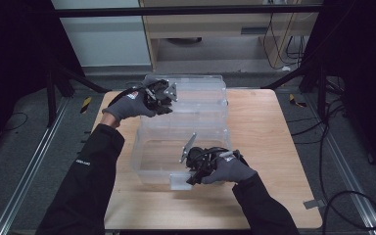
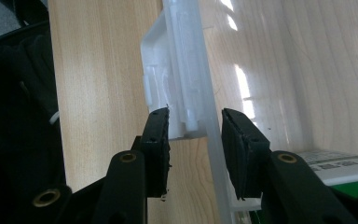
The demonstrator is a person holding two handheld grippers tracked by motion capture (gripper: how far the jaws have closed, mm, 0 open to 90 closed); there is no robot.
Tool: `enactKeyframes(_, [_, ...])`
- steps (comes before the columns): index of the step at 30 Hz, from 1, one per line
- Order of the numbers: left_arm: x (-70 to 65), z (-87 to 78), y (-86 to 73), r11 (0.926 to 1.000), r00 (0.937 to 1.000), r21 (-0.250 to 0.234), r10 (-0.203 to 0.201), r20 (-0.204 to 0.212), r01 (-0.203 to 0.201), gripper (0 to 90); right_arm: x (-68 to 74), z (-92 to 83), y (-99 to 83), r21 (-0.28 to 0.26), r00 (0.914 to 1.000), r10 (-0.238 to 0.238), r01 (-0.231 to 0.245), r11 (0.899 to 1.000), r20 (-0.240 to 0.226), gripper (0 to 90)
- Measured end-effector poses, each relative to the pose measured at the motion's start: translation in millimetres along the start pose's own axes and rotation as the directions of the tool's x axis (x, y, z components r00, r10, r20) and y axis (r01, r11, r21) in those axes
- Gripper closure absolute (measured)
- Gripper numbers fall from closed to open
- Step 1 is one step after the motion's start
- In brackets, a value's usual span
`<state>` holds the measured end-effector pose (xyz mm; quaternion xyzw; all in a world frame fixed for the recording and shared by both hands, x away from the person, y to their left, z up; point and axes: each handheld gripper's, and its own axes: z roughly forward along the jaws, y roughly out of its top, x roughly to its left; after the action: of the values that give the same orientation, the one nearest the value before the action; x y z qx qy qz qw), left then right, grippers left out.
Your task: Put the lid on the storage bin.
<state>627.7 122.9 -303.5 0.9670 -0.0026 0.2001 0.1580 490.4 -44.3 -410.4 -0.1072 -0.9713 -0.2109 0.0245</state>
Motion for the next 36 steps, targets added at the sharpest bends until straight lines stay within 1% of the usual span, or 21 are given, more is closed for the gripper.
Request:
enactKeyframes(4, [-0.2, -0.6, 1.3, 0.9999, 0.9999, 0.013, 0.011, 0.004, -0.011, 81.3, 0.0, 0.0, 0.0, 0.0, 1.0, -0.001, 0.001, 1.0, 0.0, 62.9])
enactKeyframes(7, [0.5, -1.9, 3.6, 0.9994, 0.9997, 0.032, 0.014, 0.019, -0.015, 83.5, -0.3, 0.1, -0.4, -0.005, 1.0, -0.001, 0.001, 1.0, -0.002, 62.9])
enactKeyframes(11, [-0.1, -2.2, 4.9, 0.9992, 0.9997, 0.035, 0.017, 0.02, -0.017, 84.6, -0.3, 0.0, -1.0, -0.007, 1.0, 0.002, -0.003, 1.0, -0.003, 63.0])
enactKeyframes(16, [-1.3, -2.7, 7.2, 0.9996, 0.9994, 0.02, 0.019, 0.029, -0.02, 86.0, -1.2, -0.1, -1.9, -0.014, 1.0, 0.0, 0.0, 1.0, -0.01, 63.1])
enactKeyframes(20, [-2.5, -4.5, 7.7, 0.9995, 0.9993, 0.024, 0.021, 0.031, -0.021, 86.7, -0.9, 0.1, -1.8, -0.013, 1.0, -0.003, 0.003, 1.0, -0.004, 63.3])
enactKeyframes(22, [-5.2, -6.7, 8.2, 0.9996, 0.9994, 0.02, 0.022, 0.027, -0.022, 87.1, -0.7, 0.1, -1.6, -0.008, 1.0, 0.005, -0.005, 1.0, -0.005, 63.4])
enactKeyframes(25, [-7.1, -6.6, 8.4, 0.9997, 0.9996, 0.009, 0.021, 0.021, -0.021, 87.3, -0.4, 0.3, -1.8, -0.01, 1.0, 0.002, -0.002, 1.0, -0.001, 63.4])
enactKeyframes(26, [-6.5, -8.9, 9.9, 0.999, 0.9991, 0.027, 0.036, 0.024, -0.037, 87.4, -0.1, 0.3, -1.7, -0.01, 1.0, 0.001, -0.001, 1.0, 0.002, 63.4])
enactKeyframes(28, [-7.6, -9.9, 10.3, 0.9994, 0.999, 0.011, 0.033, 0.03, -0.033, 87.6, 0.4, 0.4, -1.4, -0.006, 1.0, 0.002, -0.002, 1.0, 0.005, 63.5])
enactKeyframes(29, [-7.9, -11.2, 10.9, 0.999, 0.9986, 0.015, 0.042, 0.031, -0.042, 87.8, 0.4, 0.3, -1.2, -0.003, 1.0, 0.004, -0.004, 1.0, 0.003, 63.5])
enactKeyframes(31, [-10.2, -12.9, 11.3, 0.9989, 0.9984, 0.007, 0.046, 0.033, -0.046, 88.0, -0.2, 0.5, -0.9, 0.0, 1.0, 0.003, -0.003, 1.0, 0.0, 63.6])
enactKeyframes(32, [-11.8, -14.5, 11.7, 0.9989, 0.9983, 0.01, 0.045, 0.035, -0.046, 88.1, 0.7, 0.3, -0.7, 0.005, 0.9998, 0.018, -0.018, 1.0, -0.002, 63.7])
enactKeyframes(33, [-13.1, -15.6, 11.8, 0.9988, 0.9982, 0.004, 0.049, 0.036, -0.049, 88.1, 0.5, 0.3, -0.5, 0.006, 0.9999, 0.016, -0.016, 1.0, -0.004, 63.7])
enactKeyframes(34, [-16.7, -18.9, 13.0, 0.998, 0.9976, 0.014, 0.061, 0.033, -0.061, 88.1, 0.7, 0.3, -0.4, 0.009, 0.9998, 0.019, -0.019, 1.0, -0.006, 63.8])
enactKeyframes(36, [-18.6, -20.2, 13.3, 0.9976, 0.9973, 0.012, 0.067, 0.031, -0.068, 88.1, 1.1, 0.3, -0.2, 0.01, 0.9998, 0.02, -0.02, 1.0, -0.003, 63.9])
